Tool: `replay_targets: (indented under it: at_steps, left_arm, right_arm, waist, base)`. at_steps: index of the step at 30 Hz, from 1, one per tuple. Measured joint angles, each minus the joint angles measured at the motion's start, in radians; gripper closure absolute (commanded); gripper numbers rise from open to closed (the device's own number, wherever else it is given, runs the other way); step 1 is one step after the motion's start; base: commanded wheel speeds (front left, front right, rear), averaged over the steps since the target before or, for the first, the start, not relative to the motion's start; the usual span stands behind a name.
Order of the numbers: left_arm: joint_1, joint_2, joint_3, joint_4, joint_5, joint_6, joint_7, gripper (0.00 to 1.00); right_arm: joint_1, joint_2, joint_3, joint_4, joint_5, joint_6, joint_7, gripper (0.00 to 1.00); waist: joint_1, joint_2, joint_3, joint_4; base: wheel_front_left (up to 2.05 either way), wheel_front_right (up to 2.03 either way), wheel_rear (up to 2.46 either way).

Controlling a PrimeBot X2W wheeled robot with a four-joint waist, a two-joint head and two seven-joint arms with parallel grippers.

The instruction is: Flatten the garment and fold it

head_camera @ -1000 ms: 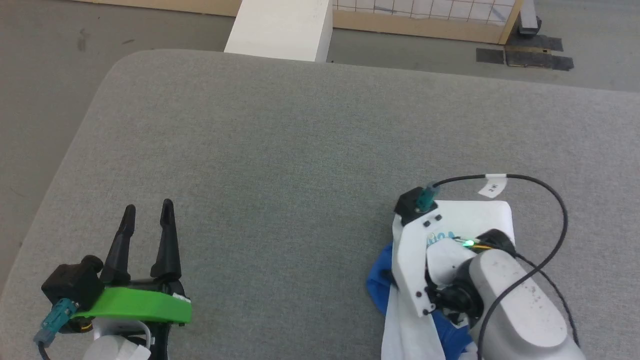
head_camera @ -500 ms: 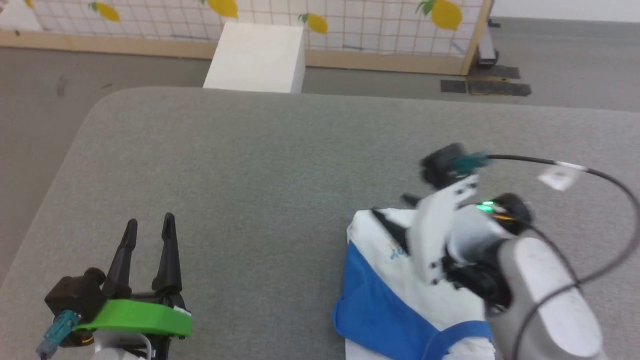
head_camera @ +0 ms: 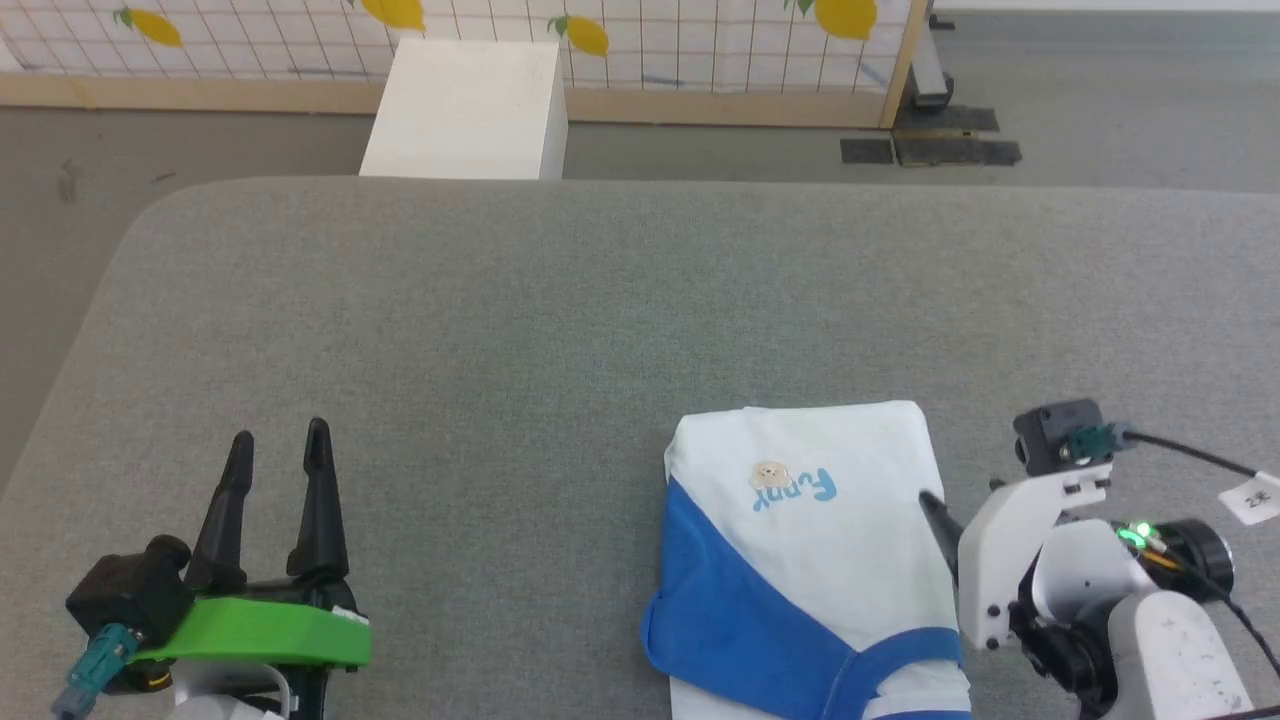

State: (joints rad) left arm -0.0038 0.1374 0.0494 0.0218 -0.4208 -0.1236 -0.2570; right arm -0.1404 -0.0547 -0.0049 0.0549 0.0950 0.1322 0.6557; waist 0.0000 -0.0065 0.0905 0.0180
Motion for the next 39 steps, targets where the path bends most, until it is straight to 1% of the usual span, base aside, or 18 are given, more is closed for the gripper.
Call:
replay_targets:
  at_steps: [2,10,15,16,17,18,23,26,29,31,32,35,39]
  left_arm:
    - [-0.001,0.0,0.002,-0.002,0.0,0.0,0.0,0.0]
    - [-0.021,-0.002,-0.004,0.001,0.0,0.0,0.0,0.0]
    - [-0.024,-0.002,-0.009,0.005,0.0,0.0,0.0,0.0]
    - [-0.027,-0.002,-0.015,0.009,0.0,0.0,0.0,0.0]
    - [-0.029,-0.002,-0.018,0.011,-0.001,0.0,0.0,0.0]
    - [-0.031,-0.002,-0.019,0.013,-0.002,0.0,0.0,0.0]
    - [-0.037,-0.002,-0.036,0.03,-0.002,0.0,0.0,0.0]
    - [-0.037,-0.002,-0.035,0.03,-0.002,0.0,0.0,0.0]
    - [-0.035,-0.001,-0.033,0.025,-0.002,0.0,0.0,0.0]
    - [-0.033,0.0,-0.03,0.021,-0.003,0.0,0.0,0.0]
    - [-0.032,0.002,-0.03,0.019,-0.003,0.0,0.0,0.0]
    - [-0.033,0.006,-0.026,0.01,-0.003,0.0,0.0,0.0]
    - [-0.039,0.022,-0.027,-0.003,-0.003,0.0,0.0,0.0]
  right_arm:
    - [0.006,0.001,-0.005,0.025,-0.009,0.0,0.012,0.0]
    - [0.008,0.001,0.014,0.126,0.029,0.0,0.023,0.0]
    - [-0.007,-0.001,0.019,0.158,0.04,0.0,0.023,0.0]
    - [-0.016,-0.003,0.019,0.174,0.048,0.0,0.024,0.52]
    - [-0.02,-0.003,0.021,0.179,0.049,0.0,0.029,0.91]
    - [-0.023,-0.004,0.025,0.18,0.05,0.0,0.031,1.0]
    - [-0.022,-0.005,0.061,0.162,0.049,-0.001,0.041,1.0]
    - [-0.012,-0.037,0.099,0.125,0.044,0.0,0.063,1.0]
    - [0.004,-0.102,0.145,0.072,0.058,0.0,0.108,1.0]
    - [0.007,-0.168,0.167,0.038,0.067,0.0,0.142,1.0]
    - [0.007,-0.264,0.193,0.007,0.086,0.0,0.177,1.0]
    - [-0.011,-0.328,0.208,0.001,0.093,0.0,0.194,1.0]
    - [-0.077,-0.372,0.201,0.02,0.1,0.0,0.188,1.0]
  waist:
    - [0.0,0.0,0.011,0.002]
    - [0.0,0.0,0.059,0.025]
    - [0.0,0.0,0.078,0.045]
    - [0.0,0.0,0.083,0.055]
    - [0.0,0.0,0.084,0.057]
    - [0.0,0.0,0.083,0.059]
    - [0.0,0.0,0.061,0.065]
    - [0.0,0.0,0.052,0.057]
    - [0.0,0.0,0.047,0.035]
    - [0.0,0.0,0.045,0.012]
    - [0.0,0.0,0.045,-0.031]
    - [0.0,0.0,0.051,-0.085]
    - [0.0,0.0,0.073,-0.167]
  base:
    - [0.0,0.0,0.0]
    - [0.0,0.0,0.0]
    - [0.0,0.0,0.0]
    - [0.0,0.0,0.0]
    - [0.0,0.0,0.0]
    - [0.0,0.0,0.0]
    - [0.0,0.0,0.0]
    - [0.0,0.0,0.0]
    - [0.0,0.0,0.0]
    - [0.0,0.0,0.0]
    - [0.0,0.0,0.0]
    - [0.0,0.0,0.0]
    - [0.0,0.0,0.0]
